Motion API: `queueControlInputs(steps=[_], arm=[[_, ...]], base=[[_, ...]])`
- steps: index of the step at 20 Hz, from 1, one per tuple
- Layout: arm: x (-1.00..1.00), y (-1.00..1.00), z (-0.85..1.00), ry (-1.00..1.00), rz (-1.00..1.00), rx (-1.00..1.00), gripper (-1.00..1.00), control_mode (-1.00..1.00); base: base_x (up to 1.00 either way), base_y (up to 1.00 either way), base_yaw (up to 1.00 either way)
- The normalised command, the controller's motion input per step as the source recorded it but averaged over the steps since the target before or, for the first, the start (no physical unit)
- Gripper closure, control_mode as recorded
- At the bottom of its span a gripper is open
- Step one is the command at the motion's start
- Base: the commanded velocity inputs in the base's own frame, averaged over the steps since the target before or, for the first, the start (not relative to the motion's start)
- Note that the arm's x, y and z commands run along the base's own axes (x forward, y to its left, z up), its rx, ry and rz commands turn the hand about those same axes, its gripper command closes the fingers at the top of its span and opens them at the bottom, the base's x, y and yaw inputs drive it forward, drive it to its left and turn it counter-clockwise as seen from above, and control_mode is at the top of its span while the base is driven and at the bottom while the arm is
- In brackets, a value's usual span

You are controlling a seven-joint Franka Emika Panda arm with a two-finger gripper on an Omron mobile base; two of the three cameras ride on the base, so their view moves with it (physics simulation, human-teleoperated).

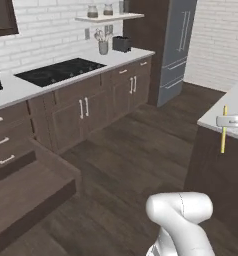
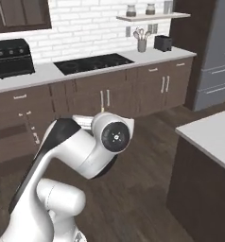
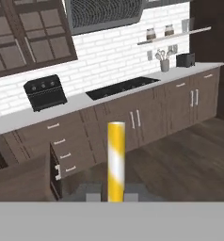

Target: Take a straw from the drawer in front and place it inside the glass cup on the dining counter.

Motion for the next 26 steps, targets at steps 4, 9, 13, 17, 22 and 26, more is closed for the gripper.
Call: queueControlInputs(steps=[4,9,13,17,22,26], arm=[[0.0,0.0,0.0,0.0,0.0,0.0,1.0,1.0],[0.0,0.0,0.0,0.0,0.0,0.0,1.0,1.0],[0.0,0.0,0.0,0.0,0.0,0.0,1.0,1.0],[0.0,0.0,0.0,0.0,0.0,0.0,1.0,1.0],[0.0,0.0,0.0,0.0,0.0,0.0,1.0,1.0],[0.0,0.0,0.0,0.0,0.0,0.0,1.0,1.0]], base=[[0.02,-0.54,-0.37],[0.0,-0.52,-0.37],[0.01,-0.49,-0.39],[0.0,-0.52,-0.38],[0.0,-0.52,-0.36],[0.0,-0.47,-0.33]])
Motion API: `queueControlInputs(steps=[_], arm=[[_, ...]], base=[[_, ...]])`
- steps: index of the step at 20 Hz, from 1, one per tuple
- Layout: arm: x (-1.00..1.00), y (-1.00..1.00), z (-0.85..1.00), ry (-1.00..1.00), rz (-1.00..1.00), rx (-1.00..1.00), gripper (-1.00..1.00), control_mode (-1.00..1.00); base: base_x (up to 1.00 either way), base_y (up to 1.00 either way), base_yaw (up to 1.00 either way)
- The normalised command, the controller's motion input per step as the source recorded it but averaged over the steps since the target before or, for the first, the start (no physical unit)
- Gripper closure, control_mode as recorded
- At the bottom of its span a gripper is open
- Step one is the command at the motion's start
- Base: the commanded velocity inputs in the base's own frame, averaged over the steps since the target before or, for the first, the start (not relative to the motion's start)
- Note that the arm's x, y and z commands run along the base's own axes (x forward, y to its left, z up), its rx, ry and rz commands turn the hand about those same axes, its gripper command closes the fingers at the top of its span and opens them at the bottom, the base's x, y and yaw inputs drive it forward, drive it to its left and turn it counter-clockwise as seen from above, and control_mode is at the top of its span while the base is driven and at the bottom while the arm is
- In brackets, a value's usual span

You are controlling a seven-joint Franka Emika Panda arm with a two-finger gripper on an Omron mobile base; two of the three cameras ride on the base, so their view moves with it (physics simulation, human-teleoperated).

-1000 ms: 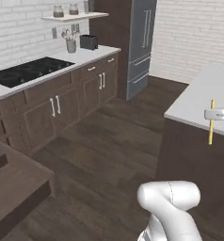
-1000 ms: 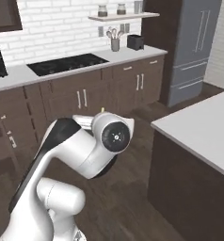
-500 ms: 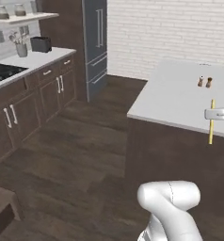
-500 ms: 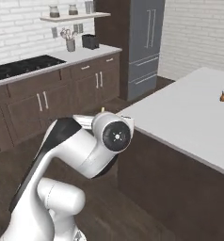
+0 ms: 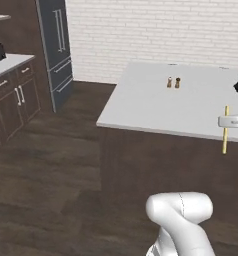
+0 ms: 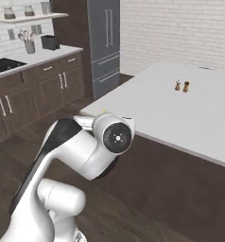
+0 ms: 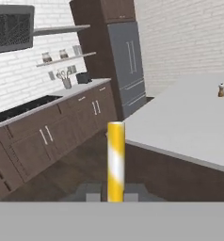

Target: Take a straw from the drawer in front and place it inside the glass cup on the dining counter.

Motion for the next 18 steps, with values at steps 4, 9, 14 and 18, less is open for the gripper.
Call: queueControlInputs(steps=[4,9,14,18], arm=[[0.0,0.0,0.0,0.0,0.0,0.0,1.0,1.0],[0.0,0.0,0.0,0.0,0.0,0.0,1.0,1.0],[0.0,0.0,0.0,0.0,0.0,0.0,1.0,1.0],[0.0,0.0,0.0,0.0,0.0,0.0,1.0,1.0]], base=[[0.22,-0.31,-0.24],[0.6,-0.01,-0.1],[0.89,0.16,-0.02],[0.79,0.39,0.0]])
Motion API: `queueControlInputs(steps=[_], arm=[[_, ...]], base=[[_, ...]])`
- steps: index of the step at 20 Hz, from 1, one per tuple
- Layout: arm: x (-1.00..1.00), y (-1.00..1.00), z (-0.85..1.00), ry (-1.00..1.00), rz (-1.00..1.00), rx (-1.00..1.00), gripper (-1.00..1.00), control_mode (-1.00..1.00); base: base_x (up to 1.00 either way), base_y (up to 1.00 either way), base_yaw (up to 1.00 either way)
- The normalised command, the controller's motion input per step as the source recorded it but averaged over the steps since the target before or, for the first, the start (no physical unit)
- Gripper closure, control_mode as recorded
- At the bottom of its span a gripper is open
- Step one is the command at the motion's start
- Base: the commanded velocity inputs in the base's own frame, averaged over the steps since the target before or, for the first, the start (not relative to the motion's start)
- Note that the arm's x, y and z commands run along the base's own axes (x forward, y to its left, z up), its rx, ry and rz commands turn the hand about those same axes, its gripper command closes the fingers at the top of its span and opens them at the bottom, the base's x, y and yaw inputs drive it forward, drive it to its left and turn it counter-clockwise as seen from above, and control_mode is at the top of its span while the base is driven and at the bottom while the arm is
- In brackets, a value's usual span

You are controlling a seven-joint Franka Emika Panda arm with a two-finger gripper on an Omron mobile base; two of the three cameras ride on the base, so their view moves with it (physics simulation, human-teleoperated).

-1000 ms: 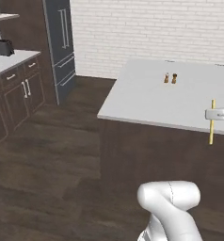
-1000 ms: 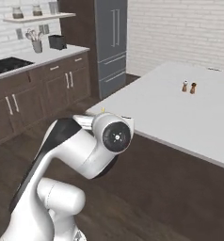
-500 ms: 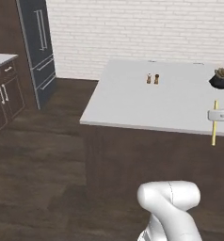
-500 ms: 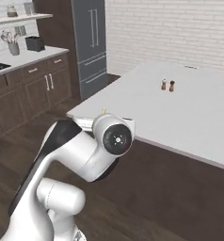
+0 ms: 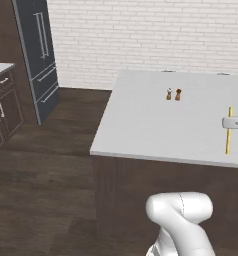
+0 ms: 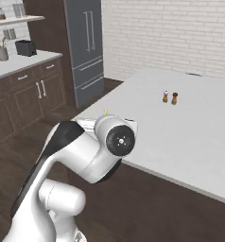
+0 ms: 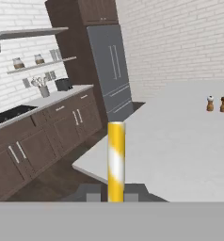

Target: Take a straw from the drawer in front and place it inside the glass cup on the dining counter.

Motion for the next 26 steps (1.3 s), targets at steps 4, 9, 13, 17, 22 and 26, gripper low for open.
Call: queueControlInputs(steps=[4,9,13,17,22,26], arm=[[0.0,0.0,0.0,0.0,0.0,0.0,1.0,1.0],[0.0,0.0,0.0,0.0,0.0,0.0,1.0,1.0],[0.0,0.0,0.0,0.0,0.0,0.0,1.0,1.0],[0.0,0.0,0.0,0.0,0.0,0.0,1.0,1.0],[0.0,0.0,0.0,0.0,0.0,0.0,1.0,1.0],[0.0,0.0,0.0,0.0,0.0,0.0,1.0,1.0]], base=[[0.47,0.74,0.0],[0.29,0.91,0.0],[0.31,0.95,0.0],[0.49,0.91,0.0],[0.57,0.87,0.0],[0.77,0.72,-0.01]])
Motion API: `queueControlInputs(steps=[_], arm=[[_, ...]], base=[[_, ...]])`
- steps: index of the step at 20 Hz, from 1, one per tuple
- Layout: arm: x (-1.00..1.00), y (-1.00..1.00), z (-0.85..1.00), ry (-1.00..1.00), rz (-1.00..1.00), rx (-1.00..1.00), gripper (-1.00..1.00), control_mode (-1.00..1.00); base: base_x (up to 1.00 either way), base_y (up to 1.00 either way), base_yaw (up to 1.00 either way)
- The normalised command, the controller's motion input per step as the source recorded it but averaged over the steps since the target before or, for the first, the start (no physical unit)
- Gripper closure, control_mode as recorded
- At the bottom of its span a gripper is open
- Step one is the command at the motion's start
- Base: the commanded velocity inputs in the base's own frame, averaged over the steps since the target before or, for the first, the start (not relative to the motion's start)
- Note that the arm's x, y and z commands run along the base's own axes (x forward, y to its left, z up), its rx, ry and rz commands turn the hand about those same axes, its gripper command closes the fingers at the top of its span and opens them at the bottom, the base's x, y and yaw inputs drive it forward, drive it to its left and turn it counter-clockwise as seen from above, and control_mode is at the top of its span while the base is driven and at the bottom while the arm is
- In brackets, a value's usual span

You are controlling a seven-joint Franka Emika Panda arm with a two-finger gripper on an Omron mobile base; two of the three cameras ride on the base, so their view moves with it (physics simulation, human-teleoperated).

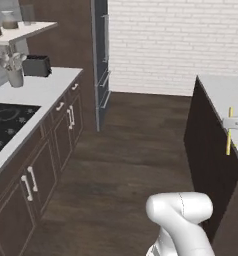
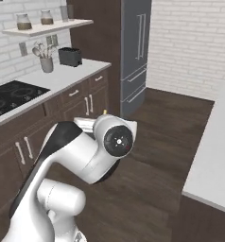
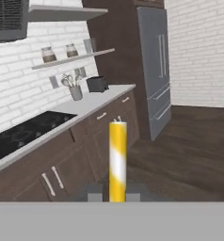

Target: Take a straw from the drawer in front and place it inside the glass cup on the dining counter.

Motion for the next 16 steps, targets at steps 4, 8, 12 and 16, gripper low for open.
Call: queueControlInputs(steps=[4,8,12,16], arm=[[0.0,0.0,0.0,0.0,0.0,0.0,1.0,1.0],[0.0,0.0,0.0,0.0,0.0,0.0,1.0,1.0],[0.0,0.0,0.0,0.0,0.0,0.0,1.0,1.0],[0.0,0.0,0.0,0.0,0.0,0.0,1.0,1.0]], base=[[0.98,0.43,-0.04],[1.0,0.22,-0.07],[1.0,0.16,-0.09],[1.0,0.08,-0.11]])
